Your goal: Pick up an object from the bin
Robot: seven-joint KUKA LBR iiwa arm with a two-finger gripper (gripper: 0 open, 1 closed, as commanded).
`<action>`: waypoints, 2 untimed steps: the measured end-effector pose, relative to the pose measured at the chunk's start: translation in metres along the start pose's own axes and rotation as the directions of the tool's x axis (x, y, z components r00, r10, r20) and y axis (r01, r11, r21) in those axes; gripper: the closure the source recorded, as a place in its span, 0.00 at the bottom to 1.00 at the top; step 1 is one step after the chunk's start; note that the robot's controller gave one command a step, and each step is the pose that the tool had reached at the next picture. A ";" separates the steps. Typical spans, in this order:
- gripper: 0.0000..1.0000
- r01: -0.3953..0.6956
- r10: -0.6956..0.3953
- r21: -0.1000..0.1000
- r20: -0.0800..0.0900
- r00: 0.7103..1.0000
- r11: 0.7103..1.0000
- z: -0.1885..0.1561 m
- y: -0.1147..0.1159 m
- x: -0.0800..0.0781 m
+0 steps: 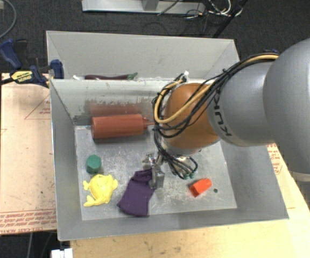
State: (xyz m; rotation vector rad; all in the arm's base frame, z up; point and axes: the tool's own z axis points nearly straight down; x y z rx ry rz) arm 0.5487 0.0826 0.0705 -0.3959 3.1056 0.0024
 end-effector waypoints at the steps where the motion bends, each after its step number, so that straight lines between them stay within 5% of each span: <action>1: 1.00 0.000 0.000 0.000 0.000 1.000 1.000 0.000 0.000 0.000; 2: 1.00 -0.119 0.119 -0.001 0.011 0.993 0.993 -0.189 0.001 0.000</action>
Offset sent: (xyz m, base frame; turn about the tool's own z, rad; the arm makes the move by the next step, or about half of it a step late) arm -0.0045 0.0001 0.1845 0.1203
